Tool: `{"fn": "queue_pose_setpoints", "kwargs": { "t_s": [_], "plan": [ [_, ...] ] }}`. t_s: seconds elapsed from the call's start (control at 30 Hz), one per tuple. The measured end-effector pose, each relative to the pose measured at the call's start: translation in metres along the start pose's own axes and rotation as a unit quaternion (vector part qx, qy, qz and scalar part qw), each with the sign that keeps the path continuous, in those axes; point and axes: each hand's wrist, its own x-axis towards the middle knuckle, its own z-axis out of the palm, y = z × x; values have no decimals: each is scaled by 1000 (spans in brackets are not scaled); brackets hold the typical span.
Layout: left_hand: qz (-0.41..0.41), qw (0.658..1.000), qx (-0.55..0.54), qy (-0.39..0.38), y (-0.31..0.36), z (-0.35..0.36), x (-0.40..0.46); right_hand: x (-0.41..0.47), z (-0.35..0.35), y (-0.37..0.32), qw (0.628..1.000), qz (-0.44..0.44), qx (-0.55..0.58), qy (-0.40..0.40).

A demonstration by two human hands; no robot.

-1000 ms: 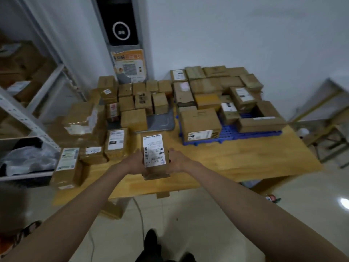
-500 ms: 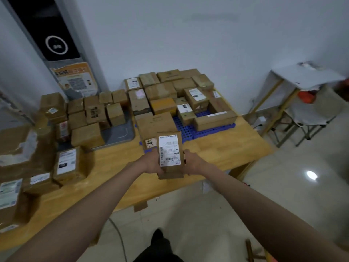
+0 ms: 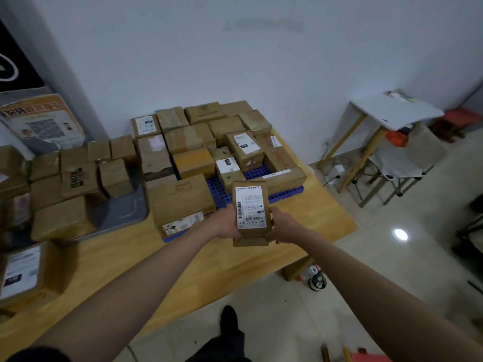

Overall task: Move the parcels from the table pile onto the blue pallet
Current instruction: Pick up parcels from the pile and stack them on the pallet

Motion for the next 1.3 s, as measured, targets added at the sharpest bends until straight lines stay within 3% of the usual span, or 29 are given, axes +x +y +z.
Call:
{"fn": "queue_pose_setpoints", "kwargs": {
  "t_s": [0.47,0.93,1.3],
  "plan": [
    [-28,998,-46,32,-5,-60,97,126,-58,-8,999,-37,-21,-15],
    [-113,986,-98,75,-22,-109,160,235,-100,-31,990,-123,-28,-69],
    [-106,979,-144,99,-31,-139,218,312,-128,-43,977,-176,-28,-114]
  ]
}}
